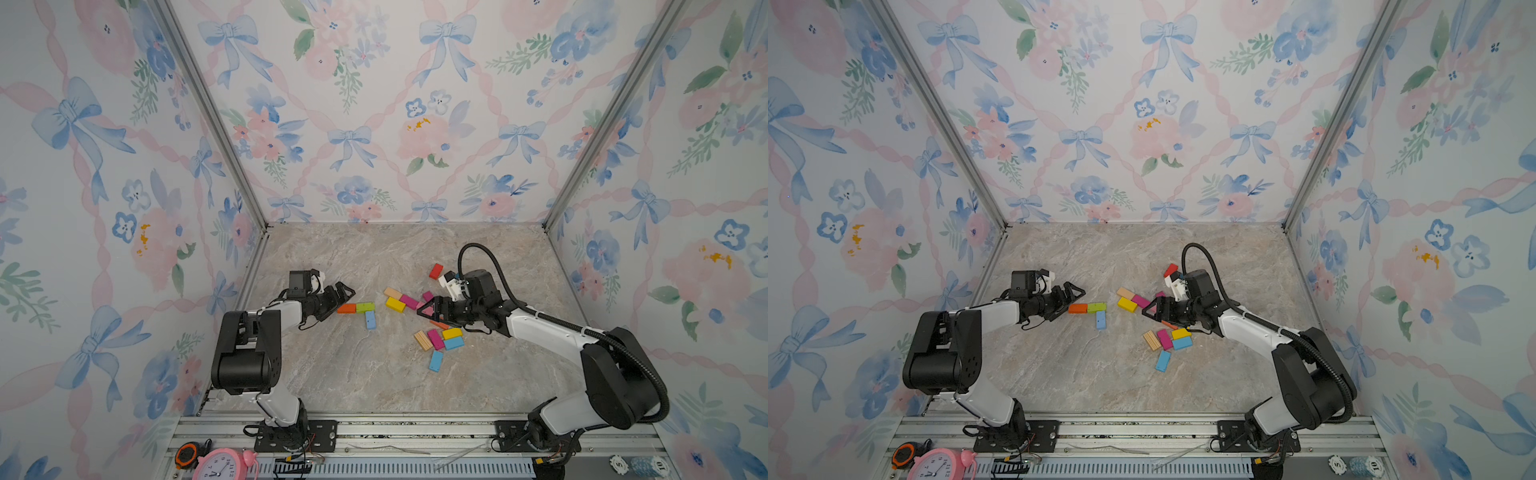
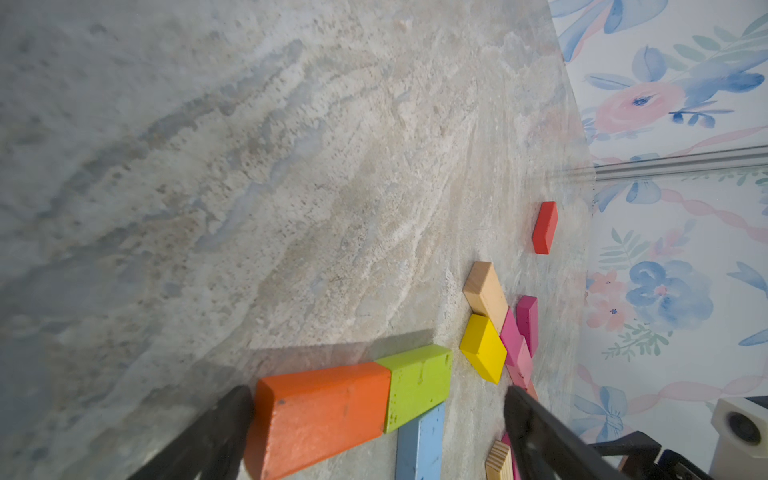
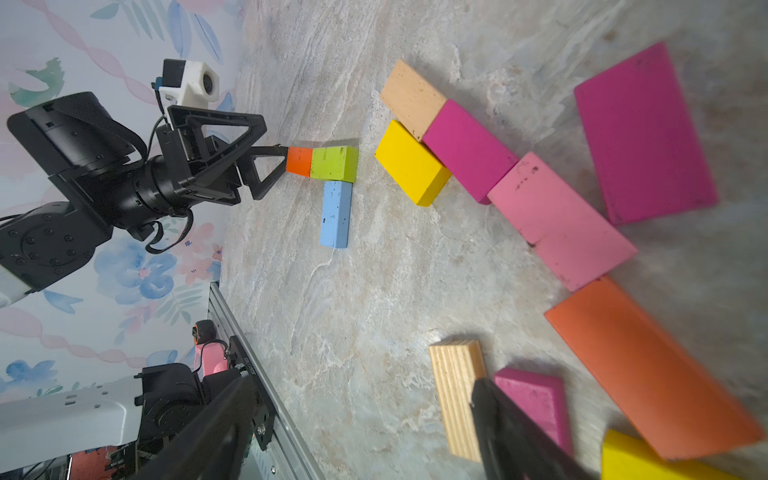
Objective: Assemble the number 7 with building blocks
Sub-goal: Adjust the building block at the center of the board.
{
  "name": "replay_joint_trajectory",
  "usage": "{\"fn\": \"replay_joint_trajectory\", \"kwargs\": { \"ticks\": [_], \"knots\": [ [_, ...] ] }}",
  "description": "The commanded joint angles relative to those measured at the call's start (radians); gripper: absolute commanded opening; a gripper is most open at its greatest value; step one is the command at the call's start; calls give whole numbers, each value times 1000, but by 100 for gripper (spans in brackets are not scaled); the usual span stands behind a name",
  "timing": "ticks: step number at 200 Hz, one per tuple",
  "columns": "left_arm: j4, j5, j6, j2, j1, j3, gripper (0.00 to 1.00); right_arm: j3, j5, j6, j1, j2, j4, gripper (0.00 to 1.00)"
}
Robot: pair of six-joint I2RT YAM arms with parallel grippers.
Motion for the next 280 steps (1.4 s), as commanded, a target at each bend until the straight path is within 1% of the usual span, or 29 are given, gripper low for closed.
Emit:
{"fn": "replay_joint_trajectory", "kwargs": {
  "ticks": [1,27,30,35,76,80,98,114,133,149,152,159,180,203,232,241,280],
  "knots": [
    [-122,-24,-1,55,-17,-23,97,-20,7,-11,-12,-25,-16,84],
    [-136,-40,3,54,-20,-23,97,-22,7,-11,-12,-31,-16,84],
    [-138,-44,6,54,-20,5,97,-23,7,-11,-12,-31,-17,84],
    [-145,-49,9,52,-21,12,97,-22,7,-11,-12,-33,-19,84],
    [-189,-91,27,33,-7,33,97,-24,7,-11,-8,-46,-32,84],
    [-192,-93,27,28,-5,34,97,-17,7,-44,-4,-44,-40,84],
    [-221,-100,37,2,10,46,97,38,20,-81,44,-22,-104,84],
    [-258,-118,48,-42,14,56,97,101,54,-104,100,18,-154,84],
    [-296,-130,46,-127,12,41,97,163,64,-79,145,89,-150,84],
    [-298,-139,19,-227,3,-7,98,211,63,-52,166,156,-140,83],
    [-298,-141,15,-245,-1,-42,97,218,62,-47,169,158,-136,83],
    [-298,-141,6,-280,-15,-71,97,235,58,-37,177,202,-127,83],
    [-259,-124,-41,-362,-66,-145,98,269,50,-24,186,251,-103,83],
    [-178,-99,-94,-399,-124,-205,98,255,54,20,166,244,-73,83],
    [-122,-107,-110,-355,-207,-209,98,169,54,35,106,170,-29,83],
    [-113,-114,-110,-330,-227,-201,98,139,52,28,79,109,-34,83],
    [-82,-123,-107,-251,-267,-175,98,36,38,-11,-36,-48,-91,84]
  ]
}}
